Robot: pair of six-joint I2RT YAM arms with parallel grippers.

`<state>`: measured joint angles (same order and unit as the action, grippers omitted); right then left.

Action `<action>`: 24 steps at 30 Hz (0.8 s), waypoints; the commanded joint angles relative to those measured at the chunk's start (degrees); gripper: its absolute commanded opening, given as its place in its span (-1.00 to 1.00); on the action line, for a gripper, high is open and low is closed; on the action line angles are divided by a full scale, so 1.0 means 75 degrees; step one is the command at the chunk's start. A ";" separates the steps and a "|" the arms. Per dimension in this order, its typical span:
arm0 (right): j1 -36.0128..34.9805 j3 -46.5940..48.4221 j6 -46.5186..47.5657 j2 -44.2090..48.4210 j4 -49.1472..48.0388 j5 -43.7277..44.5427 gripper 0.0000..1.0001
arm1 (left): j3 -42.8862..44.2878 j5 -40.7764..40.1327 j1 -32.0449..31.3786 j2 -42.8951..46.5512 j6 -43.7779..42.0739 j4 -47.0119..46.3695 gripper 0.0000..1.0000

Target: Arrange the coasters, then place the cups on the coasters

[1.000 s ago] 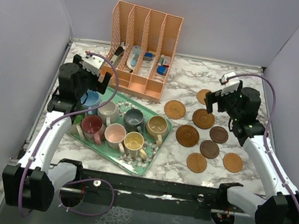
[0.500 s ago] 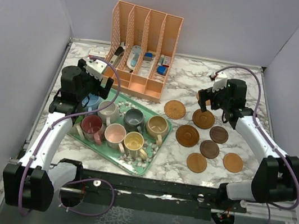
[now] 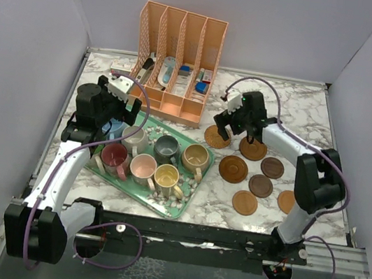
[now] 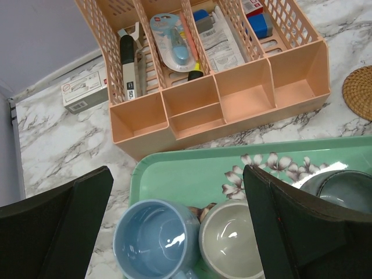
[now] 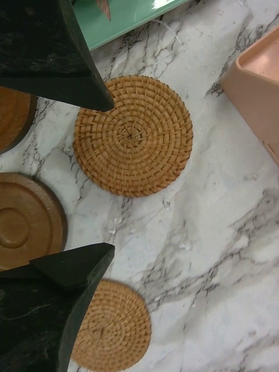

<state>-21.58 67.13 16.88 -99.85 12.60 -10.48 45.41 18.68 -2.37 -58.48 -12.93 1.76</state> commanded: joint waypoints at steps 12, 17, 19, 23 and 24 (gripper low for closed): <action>-0.0333 0.1355 0.0852 -0.2259 0.0219 0.1665 0.88 | -0.0121 0.0145 -0.0021 -0.0184 -0.0051 -0.0240 0.98; -0.0125 0.1622 0.0849 -0.2573 0.0248 0.2079 0.86 | -0.0143 0.0087 -0.0012 -0.0238 -0.0114 -0.0239 0.98; 0.0031 0.1887 0.0812 -0.2739 0.0410 0.2081 0.86 | -0.0144 0.0077 -0.0019 -0.0242 -0.0127 -0.0246 0.98; 0.0235 0.2341 0.0863 -0.3096 0.0550 0.2263 0.85 | -0.0154 0.0055 -0.0018 -0.0276 -0.0156 -0.0240 0.98; 0.0281 0.2456 0.0874 -0.3191 0.0617 0.2291 0.85 | -0.0146 0.0059 -0.0014 -0.0286 -0.0161 -0.0235 0.98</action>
<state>-21.67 82.96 21.78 -118.87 13.23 1.34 45.17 18.65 -2.37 -60.25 -13.52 1.56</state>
